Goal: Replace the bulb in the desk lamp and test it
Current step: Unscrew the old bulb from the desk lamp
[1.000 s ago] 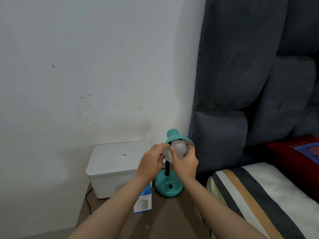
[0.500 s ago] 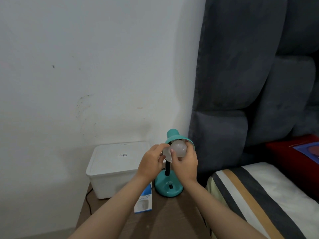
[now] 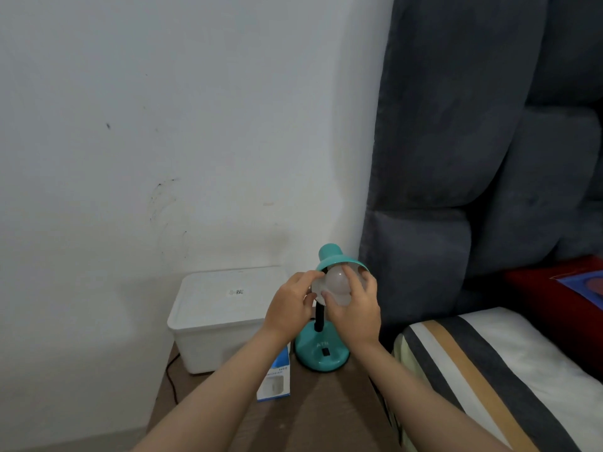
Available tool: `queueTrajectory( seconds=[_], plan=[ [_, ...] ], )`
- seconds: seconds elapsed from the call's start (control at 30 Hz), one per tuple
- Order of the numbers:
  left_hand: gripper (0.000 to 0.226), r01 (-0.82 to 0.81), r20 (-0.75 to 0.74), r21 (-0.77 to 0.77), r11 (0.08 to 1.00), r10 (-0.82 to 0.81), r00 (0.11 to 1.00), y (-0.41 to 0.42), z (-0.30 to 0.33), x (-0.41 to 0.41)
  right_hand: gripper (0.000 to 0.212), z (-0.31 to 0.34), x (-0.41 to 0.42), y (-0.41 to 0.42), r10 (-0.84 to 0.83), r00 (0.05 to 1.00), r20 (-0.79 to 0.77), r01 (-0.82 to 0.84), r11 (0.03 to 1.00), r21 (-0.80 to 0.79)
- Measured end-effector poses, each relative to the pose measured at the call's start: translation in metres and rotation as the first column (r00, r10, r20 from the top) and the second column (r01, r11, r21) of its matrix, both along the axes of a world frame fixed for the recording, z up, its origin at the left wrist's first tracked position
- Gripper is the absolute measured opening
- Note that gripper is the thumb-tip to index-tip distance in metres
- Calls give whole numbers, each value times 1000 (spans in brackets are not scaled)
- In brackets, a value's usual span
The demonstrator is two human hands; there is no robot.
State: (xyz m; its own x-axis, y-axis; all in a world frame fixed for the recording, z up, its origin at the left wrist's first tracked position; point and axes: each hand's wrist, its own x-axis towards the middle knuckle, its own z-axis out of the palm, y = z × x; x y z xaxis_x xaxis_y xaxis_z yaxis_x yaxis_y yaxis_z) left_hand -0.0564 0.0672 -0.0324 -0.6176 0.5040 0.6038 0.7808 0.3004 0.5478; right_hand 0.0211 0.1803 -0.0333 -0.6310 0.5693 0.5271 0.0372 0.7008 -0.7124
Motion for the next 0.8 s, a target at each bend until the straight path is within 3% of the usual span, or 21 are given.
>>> queueTrajectory(
  seconds=[0.1,0.17,0.43,0.5,0.7,0.8],
  plan=[
    [44,-3,-6,5,1000,3,1000,0,-1,0,61,0,-4,-2,20,998,-67,-29,991,-131],
    [43,-2,-4,8,1000,2,1000,0,-2,0,55,1,-6,-1,29,997,-72,-37,993,-116],
    [44,-11,3,-4,1000,11,1000,-1,-1,0,54,1,-3,11,18,997,82,-39,964,265],
    [44,-14,-4,-14,1000,14,1000,0,0,1,56,-2,-2,12,15,996,89,-41,955,294],
    [43,-11,-13,-26,1000,11,1000,0,-1,2,52,-7,-3,6,36,998,-47,-34,998,52],
    [41,-11,-15,-25,1000,11,1000,0,-1,3,47,-5,-5,4,51,997,-63,-49,998,33]
  ],
)
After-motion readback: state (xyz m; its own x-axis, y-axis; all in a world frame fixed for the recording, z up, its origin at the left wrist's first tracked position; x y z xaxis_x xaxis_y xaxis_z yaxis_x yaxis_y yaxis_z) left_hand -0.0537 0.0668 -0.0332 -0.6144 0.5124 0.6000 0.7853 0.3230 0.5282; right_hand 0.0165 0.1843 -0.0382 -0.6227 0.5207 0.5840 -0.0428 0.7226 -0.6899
